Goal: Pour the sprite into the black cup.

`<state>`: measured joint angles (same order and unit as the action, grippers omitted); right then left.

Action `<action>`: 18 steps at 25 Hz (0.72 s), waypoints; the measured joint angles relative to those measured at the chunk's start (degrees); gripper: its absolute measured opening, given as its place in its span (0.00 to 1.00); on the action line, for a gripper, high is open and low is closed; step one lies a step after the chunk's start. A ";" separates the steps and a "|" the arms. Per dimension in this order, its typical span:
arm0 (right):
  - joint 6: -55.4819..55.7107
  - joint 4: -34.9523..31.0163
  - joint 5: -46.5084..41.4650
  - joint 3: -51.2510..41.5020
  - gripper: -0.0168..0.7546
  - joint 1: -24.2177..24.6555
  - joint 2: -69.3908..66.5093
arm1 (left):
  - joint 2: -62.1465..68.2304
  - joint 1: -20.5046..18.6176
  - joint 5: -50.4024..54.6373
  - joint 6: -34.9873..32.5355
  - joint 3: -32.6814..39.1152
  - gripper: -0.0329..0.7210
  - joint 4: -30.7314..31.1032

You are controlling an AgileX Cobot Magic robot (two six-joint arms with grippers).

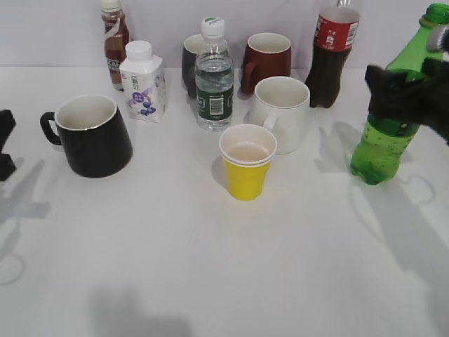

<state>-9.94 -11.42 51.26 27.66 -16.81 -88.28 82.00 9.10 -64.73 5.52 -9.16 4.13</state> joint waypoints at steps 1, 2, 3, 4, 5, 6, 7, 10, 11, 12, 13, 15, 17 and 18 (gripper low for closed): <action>-0.15 0.16 0.32 0.00 0.85 0.00 1.38 | -2.29 0.00 1.85 0.00 0.00 0.43 0.00; -0.26 0.28 0.52 0.00 0.85 0.00 3.01 | -4.85 0.00 3.70 0.00 0.00 0.43 0.00; -0.32 0.48 0.52 0.06 0.85 0.00 4.51 | -7.69 0.00 6.45 0.00 0.00 0.43 0.00; -0.38 0.86 0.20 0.36 0.85 0.00 6.40 | -10.27 0.00 9.87 0.00 -0.05 0.43 -0.05; -0.38 1.21 -0.50 0.82 0.85 0.00 8.50 | -13.67 0.00 14.16 0.00 -0.26 0.43 -0.05; -0.42 1.63 -2.23 1.54 0.85 0.00 10.40 | -17.30 0.00 18.39 0.00 -0.65 0.43 -0.05; -0.42 2.19 -4.55 2.30 0.85 0.00 12.80 | -20.54 0.00 23.95 0.00 -1.39 0.43 -0.05; -0.44 3.07 -16.10 5.55 0.85 0.00 20.05 | -35.23 0.00 43.81 0.00 -5.74 0.43 0.87; -0.44 3.21 -20.70 6.42 0.85 0.00 22.97 | -38.88 0.00 51.81 0.00 -8.36 0.43 1.77; -0.44 3.82 -24.79 7.27 0.85 0.00 26.51 | -42.79 0.00 59.94 0.00 -11.31 0.43 2.41; -0.44 4.81 -27.98 7.59 0.85 0.00 29.09 | -46.24 0.00 66.43 0.00 -13.80 0.43 2.36; -0.49 7.46 -36.00 7.73 0.84 0.00 35.66 | -51.79 0.00 79.66 0.00 -19.05 0.43 3.39; -0.52 8.50 -45.55 7.73 0.82 0.00 41.91 | -56.85 0.00 88.59 0.00 -22.36 0.43 3.73; -0.56 8.68 -49.86 7.73 0.82 0.00 45.86 | -58.71 0.00 92.54 0.00 -23.46 0.44 3.86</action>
<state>-10.50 -2.74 1.40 35.39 -16.81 -42.42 23.30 9.10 27.82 5.52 -32.61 7.99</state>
